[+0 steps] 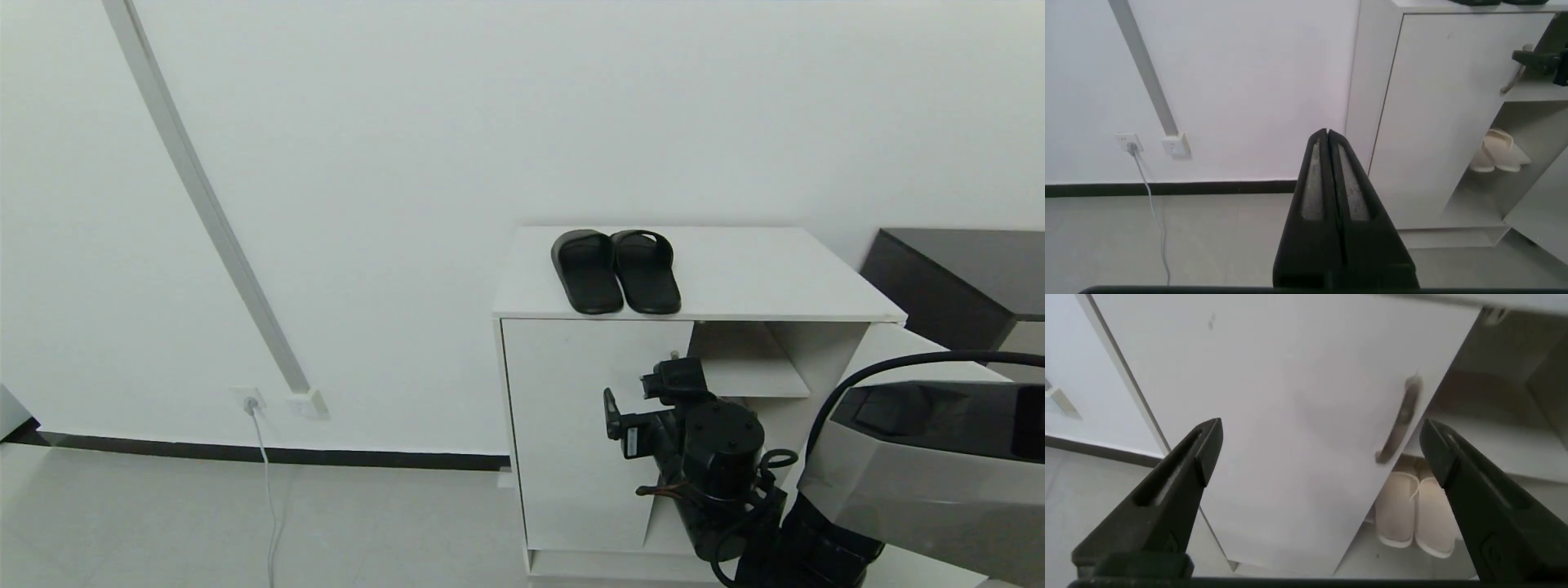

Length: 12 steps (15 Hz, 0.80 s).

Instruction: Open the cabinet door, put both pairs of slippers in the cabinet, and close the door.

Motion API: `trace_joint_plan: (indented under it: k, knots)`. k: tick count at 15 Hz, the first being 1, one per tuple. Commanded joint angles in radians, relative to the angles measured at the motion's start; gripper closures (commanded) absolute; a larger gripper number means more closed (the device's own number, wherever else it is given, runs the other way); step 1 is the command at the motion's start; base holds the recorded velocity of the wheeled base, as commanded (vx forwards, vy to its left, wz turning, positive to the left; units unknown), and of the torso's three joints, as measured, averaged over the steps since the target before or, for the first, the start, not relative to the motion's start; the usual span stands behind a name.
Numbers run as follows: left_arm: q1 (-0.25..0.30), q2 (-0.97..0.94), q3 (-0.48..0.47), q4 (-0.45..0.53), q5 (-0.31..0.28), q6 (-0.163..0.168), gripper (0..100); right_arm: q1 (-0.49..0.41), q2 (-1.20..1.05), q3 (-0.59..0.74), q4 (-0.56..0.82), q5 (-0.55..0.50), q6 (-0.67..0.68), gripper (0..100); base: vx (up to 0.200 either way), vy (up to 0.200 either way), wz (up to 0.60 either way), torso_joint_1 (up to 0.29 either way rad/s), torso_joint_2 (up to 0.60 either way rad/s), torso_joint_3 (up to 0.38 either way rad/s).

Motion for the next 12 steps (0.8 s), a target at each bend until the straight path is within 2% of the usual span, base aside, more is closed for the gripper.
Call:
trace_joint_plan:
  k: [1,8,12]
  knots:
    - [0.000,0.000,0.000,0.000,0.001,0.000,100,0.000,0.002,0.000,0.000,0.000,-0.001,0,0.000,0.000,0.00,0.242,-0.56,-0.320]
    - [0.000,0.002,0.000,0.000,-0.001,0.000,100,0.000,0.002,0.005,-0.015,0.000,-0.024,0,0.000,0.000,0.00,0.231,-0.52,-0.291]
    - [0.000,0.002,0.000,0.000,-0.001,0.000,100,-0.026,0.016,0.000,-0.060,0.060,-0.044,0,0.000,0.000,0.00,0.048,-0.11,-0.059]
